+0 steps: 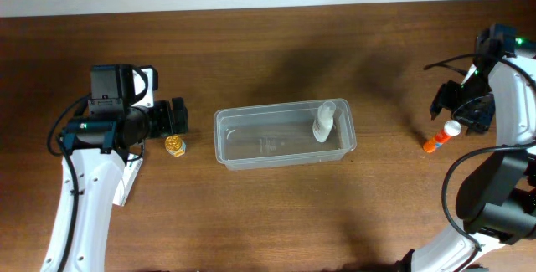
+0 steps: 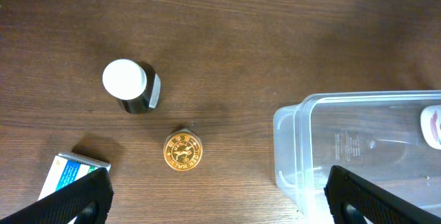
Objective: Pack container
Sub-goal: 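Move the right gripper to the orange tube and grasp it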
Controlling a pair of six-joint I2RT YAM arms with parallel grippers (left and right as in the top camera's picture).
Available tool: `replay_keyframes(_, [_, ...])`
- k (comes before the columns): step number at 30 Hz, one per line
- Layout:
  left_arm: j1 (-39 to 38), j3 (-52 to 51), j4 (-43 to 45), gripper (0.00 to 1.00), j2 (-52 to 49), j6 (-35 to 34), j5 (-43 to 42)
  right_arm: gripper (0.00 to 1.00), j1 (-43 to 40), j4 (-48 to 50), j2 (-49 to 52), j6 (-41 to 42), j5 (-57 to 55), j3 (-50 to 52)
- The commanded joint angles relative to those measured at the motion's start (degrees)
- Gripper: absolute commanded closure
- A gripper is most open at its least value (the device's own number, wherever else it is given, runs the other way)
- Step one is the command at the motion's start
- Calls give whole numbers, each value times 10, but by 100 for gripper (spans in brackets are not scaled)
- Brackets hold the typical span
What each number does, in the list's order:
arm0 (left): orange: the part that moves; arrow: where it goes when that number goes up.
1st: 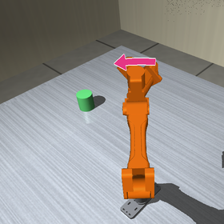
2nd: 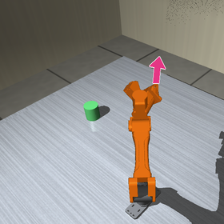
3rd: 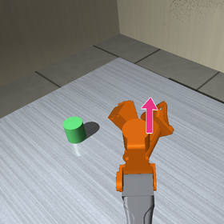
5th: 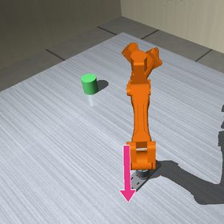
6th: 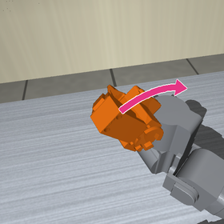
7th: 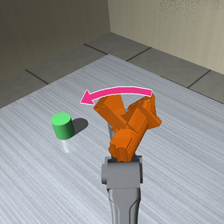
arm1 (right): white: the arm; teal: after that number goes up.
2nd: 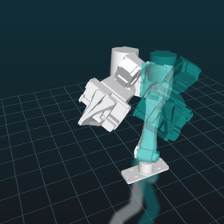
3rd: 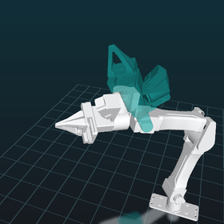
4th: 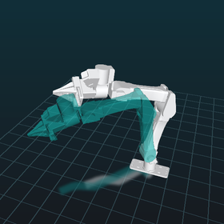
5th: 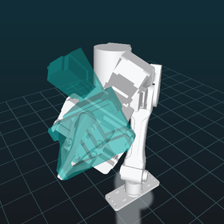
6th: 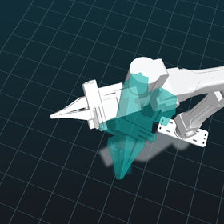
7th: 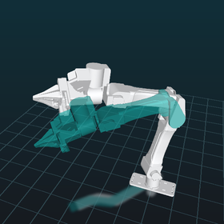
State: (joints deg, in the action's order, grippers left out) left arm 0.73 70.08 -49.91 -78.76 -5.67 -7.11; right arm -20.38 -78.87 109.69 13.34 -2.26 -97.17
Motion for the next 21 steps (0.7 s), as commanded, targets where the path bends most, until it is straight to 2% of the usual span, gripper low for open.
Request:
replay_keyframes(1, [-2, 11, 2, 1, 0, -3, -6, 30, -3, -3, 3, 4, 3, 7])
replay_keyframes(8, [-2, 11, 2, 1, 0, -3, -6, 35, -3, 15, 3, 5, 3, 46])
replay_keyframes(21, [-2, 11, 2, 1, 0, -3, -6, 60, -3, 28, 3, 5, 1, 51])
